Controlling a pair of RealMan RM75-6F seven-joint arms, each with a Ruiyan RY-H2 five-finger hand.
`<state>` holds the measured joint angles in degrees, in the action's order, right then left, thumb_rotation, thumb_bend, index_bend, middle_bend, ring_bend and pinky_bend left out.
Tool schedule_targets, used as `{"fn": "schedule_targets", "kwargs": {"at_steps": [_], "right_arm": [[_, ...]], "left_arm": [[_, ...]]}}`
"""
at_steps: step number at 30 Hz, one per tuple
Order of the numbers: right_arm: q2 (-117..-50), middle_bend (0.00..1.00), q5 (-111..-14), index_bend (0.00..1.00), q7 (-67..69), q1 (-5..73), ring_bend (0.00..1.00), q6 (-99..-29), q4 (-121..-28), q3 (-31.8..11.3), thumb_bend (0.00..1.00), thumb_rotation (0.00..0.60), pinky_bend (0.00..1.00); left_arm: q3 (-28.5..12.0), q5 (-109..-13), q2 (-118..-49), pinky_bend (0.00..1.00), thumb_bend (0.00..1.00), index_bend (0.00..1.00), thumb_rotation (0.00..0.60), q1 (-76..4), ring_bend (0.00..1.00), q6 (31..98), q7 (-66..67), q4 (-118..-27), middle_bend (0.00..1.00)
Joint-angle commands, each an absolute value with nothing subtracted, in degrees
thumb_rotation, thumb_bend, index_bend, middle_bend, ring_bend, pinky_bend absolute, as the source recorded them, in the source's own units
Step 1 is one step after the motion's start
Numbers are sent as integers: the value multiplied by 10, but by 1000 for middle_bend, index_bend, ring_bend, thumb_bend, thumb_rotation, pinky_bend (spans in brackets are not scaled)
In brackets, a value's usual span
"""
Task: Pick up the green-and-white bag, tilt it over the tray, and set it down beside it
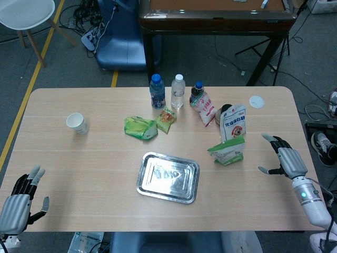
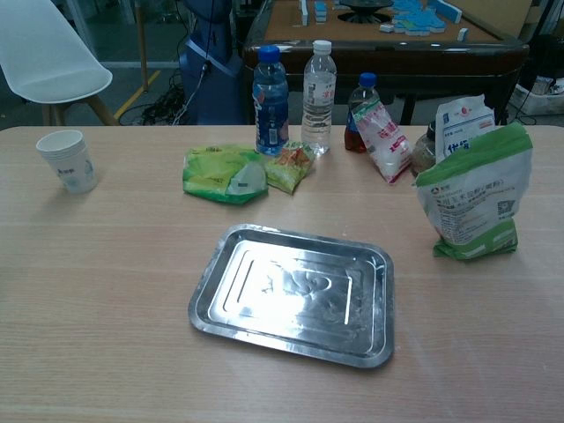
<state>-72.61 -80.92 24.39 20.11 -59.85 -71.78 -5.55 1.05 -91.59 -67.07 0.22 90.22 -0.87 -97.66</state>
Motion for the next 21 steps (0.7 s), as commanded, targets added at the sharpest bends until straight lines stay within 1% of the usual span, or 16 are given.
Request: {"fn": "schedule_targets", "kwargs": {"at_steps": [1,7,11,13,21], "right_arm": [[-752,139,-813,61,264,220,71,-579,-685,-58,93,600,89],[-791,178,-826,64,295,249,70,-554,-636,-55,88,600,89],[-815,250,-838,116,323,264,74,-544,-609,-51,84,600,89],[-825,270,-844,137,330,270,77,-542,-596,-48,83,600,89],[-846,307,-866,187,338,269,100,-555,-580,-24,83,600,89]], "left_arm": [[10,-916,-669,23,475,11,600,1,58,900,-5,-980,0],[10,-917,-667,23,475,11,600,0,58,899,4,-989,0],[11,-918,-667,23,474,11,600,1,58,900,7,-991,0],[12,-917,-667,23,475,11,600,1,58,900,8,-992,0],[13,-916,-665,23,475,11,600,4,58,901,7,-990,0]]}}
